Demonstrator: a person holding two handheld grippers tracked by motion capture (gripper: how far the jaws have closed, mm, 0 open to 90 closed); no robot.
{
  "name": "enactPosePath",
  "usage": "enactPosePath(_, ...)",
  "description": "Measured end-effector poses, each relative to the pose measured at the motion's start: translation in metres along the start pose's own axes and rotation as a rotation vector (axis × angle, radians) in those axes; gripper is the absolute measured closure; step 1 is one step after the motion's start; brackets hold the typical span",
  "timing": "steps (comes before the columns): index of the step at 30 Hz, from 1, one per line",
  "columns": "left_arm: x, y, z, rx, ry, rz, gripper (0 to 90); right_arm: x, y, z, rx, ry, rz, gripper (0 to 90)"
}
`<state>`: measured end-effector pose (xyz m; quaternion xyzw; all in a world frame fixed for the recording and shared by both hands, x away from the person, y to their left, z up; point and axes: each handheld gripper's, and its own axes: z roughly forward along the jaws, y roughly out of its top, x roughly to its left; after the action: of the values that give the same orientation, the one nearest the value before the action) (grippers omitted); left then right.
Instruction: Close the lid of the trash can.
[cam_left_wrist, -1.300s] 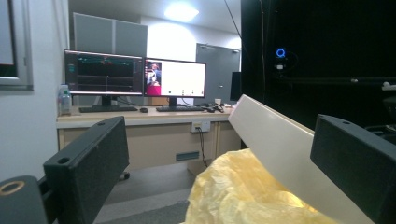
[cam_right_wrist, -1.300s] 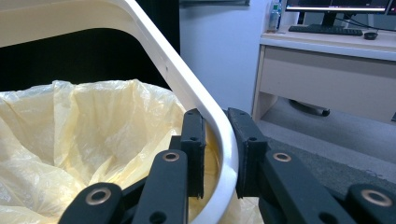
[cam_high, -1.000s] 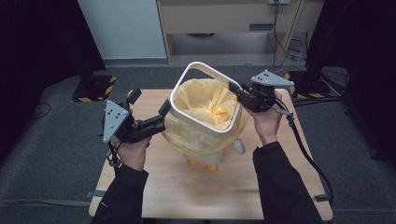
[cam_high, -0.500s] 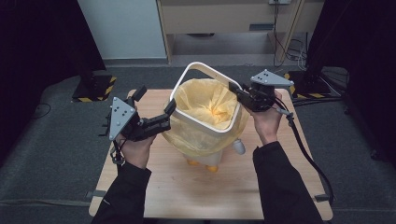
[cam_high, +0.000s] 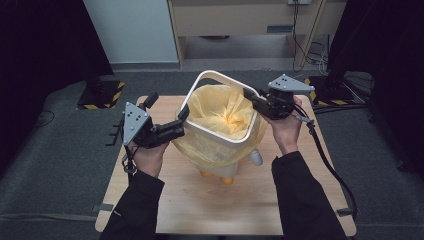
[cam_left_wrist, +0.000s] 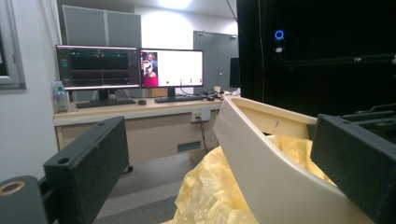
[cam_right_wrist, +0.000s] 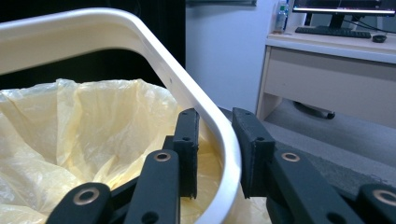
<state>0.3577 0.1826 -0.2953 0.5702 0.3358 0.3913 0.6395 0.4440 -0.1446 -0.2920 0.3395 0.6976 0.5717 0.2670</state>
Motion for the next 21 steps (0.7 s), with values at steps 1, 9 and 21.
enactPosePath(1, 0.0004, -0.0007, 0.0003, 0.001, 0.002, -0.002, 3.7, -0.0001, -0.0001, 0.0001, -0.003, 0.004, -0.006, 70.1)
enactPosePath(9, 0.0037, -0.0041, 0.0025, 0.015, 0.018, -0.003, 3.7, 0.0004, 0.0002, -0.0008, -0.039, 0.018, -0.01, 65.6)
enactPosePath(21, 0.0062, -0.0063, 0.0027, 0.029, 0.015, -0.007, 4.1, 0.0001, 0.0024, -0.0007, -0.041, 0.015, -0.031, 73.9)
